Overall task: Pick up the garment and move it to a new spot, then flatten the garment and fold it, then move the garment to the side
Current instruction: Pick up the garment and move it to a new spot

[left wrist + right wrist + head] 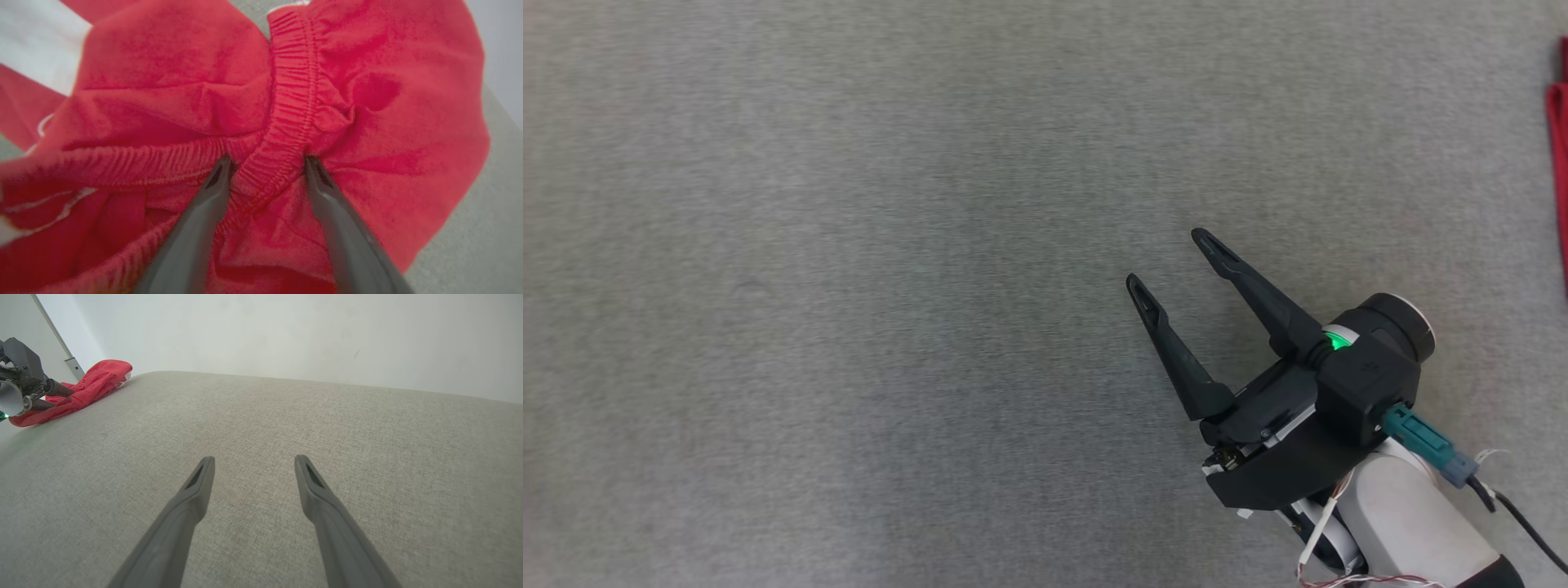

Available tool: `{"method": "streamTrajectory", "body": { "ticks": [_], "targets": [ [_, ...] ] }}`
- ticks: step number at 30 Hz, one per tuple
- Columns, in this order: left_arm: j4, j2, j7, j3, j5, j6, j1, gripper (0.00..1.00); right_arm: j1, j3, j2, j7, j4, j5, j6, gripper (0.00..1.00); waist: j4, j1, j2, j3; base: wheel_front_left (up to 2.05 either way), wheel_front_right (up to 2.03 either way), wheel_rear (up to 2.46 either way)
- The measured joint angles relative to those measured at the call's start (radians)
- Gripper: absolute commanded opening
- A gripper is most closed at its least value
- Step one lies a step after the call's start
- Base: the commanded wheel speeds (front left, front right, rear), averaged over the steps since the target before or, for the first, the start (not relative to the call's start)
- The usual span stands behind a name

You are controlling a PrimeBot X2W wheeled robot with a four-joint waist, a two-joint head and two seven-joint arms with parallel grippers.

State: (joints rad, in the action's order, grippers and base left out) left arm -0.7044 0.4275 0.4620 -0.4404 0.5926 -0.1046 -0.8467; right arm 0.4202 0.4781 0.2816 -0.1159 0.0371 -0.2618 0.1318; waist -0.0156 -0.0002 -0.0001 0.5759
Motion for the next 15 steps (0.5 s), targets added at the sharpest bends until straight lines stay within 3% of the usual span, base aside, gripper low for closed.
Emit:
{"method": "streamTrajectory", "body": {
  "ticks": [1,7,15],
  "targets": [
    [0.014,0.001,0.008,0.0,-0.002,-0.006,0.013,0.0,-0.001,0.001,-0.002,0.0,-0.003,0.0,0.0,1.0,-0.009,-0.0001,0.0,0.003,0.0,0.0,0.0],
    [0.128,-0.014,0.028,-0.01,0.008,-0.006,0.095,0.0,-0.004,0.004,-0.015,-0.011,-0.023,-0.001,0.0,1.0,-0.034,0.0001,0.0001,-0.016,0.0,0.0,0.0],
    [0.28,0.02,0.059,0.006,0.003,0.062,0.206,0.0,-0.022,0.046,-0.036,-0.044,-0.1,-0.042,0.0,1.0,-0.037,0.0002,0.0001,-0.126,0.0,0.0,0.0]
  ]
}}
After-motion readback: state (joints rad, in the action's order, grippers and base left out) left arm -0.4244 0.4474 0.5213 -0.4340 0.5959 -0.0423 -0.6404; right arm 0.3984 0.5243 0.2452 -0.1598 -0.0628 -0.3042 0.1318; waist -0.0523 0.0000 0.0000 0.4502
